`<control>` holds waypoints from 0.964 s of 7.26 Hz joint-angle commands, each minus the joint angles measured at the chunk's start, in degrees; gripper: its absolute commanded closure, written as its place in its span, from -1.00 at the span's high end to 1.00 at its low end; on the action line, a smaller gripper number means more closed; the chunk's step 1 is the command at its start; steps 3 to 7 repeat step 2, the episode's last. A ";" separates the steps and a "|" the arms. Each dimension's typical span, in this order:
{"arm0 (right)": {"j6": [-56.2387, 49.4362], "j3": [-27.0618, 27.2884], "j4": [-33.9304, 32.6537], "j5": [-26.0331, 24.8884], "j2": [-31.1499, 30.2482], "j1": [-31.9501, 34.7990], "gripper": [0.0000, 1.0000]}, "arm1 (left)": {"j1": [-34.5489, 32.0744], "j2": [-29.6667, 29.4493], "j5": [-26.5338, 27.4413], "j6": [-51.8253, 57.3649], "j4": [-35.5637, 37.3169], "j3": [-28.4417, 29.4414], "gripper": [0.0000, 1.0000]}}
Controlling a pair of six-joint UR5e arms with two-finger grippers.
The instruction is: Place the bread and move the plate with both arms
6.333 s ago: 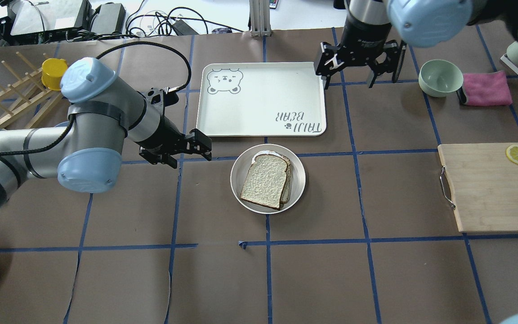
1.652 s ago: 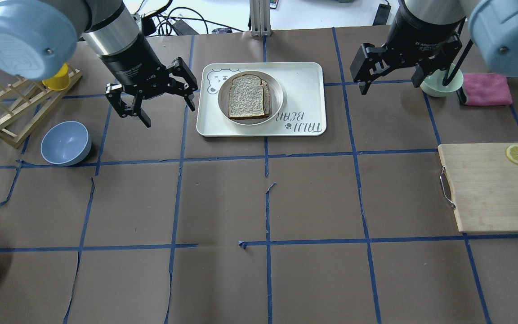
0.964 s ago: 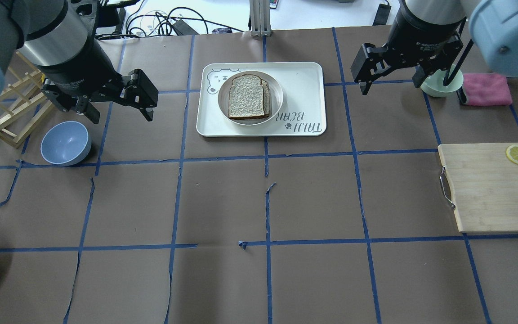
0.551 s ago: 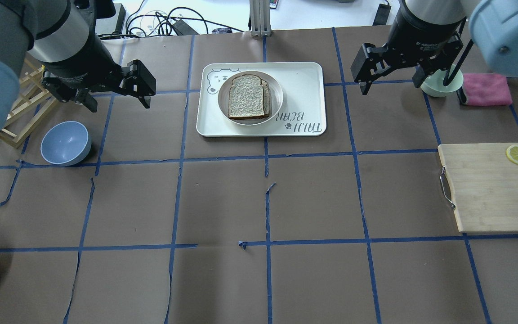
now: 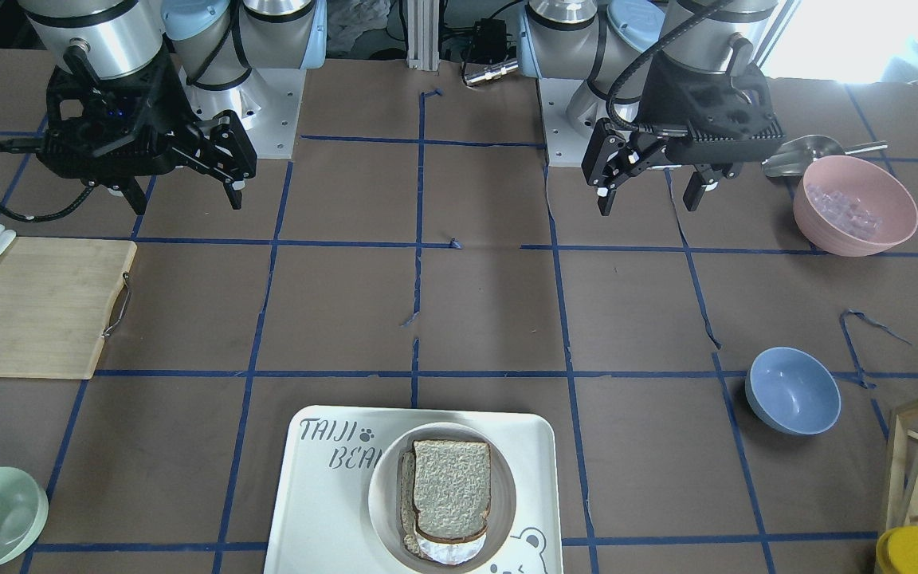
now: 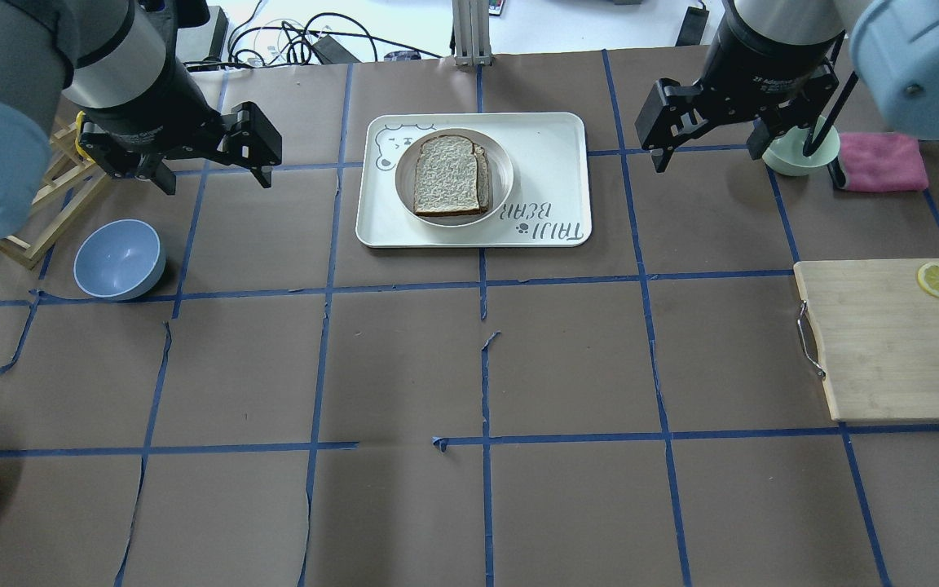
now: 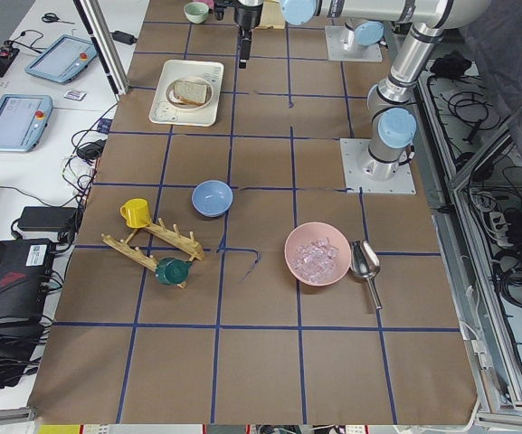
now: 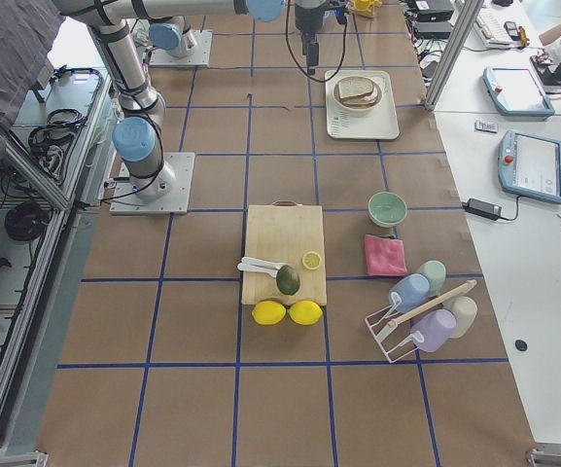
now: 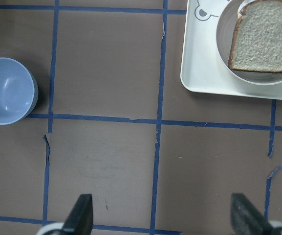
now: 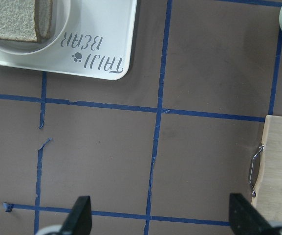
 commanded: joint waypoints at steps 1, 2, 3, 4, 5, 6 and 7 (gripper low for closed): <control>0.00 0.04 -0.04 -0.07 0.00 0.00 1.00 | -0.09 0.24 -0.14 0.01 -0.07 -0.15 1.00; 0.00 0.04 -0.04 -0.07 0.00 0.00 1.00 | -0.09 0.42 -0.14 0.10 -0.16 -0.23 1.00; 0.00 0.04 -0.04 -0.07 0.00 0.00 1.00 | -0.09 0.42 -0.14 0.10 -0.16 -0.23 1.00; 0.00 0.04 -0.04 -0.07 0.00 0.00 1.00 | -0.09 0.42 -0.14 0.10 -0.16 -0.23 1.00; 0.00 0.04 -0.04 -0.07 0.00 0.00 1.00 | -0.09 0.42 -0.14 0.10 -0.16 -0.23 1.00; 0.00 0.04 -0.04 -0.07 0.00 0.00 1.00 | -0.09 0.42 -0.14 0.10 -0.16 -0.23 1.00; 0.00 0.04 -0.04 -0.07 0.00 0.00 1.00 | -0.09 0.42 -0.14 0.10 -0.16 -0.23 1.00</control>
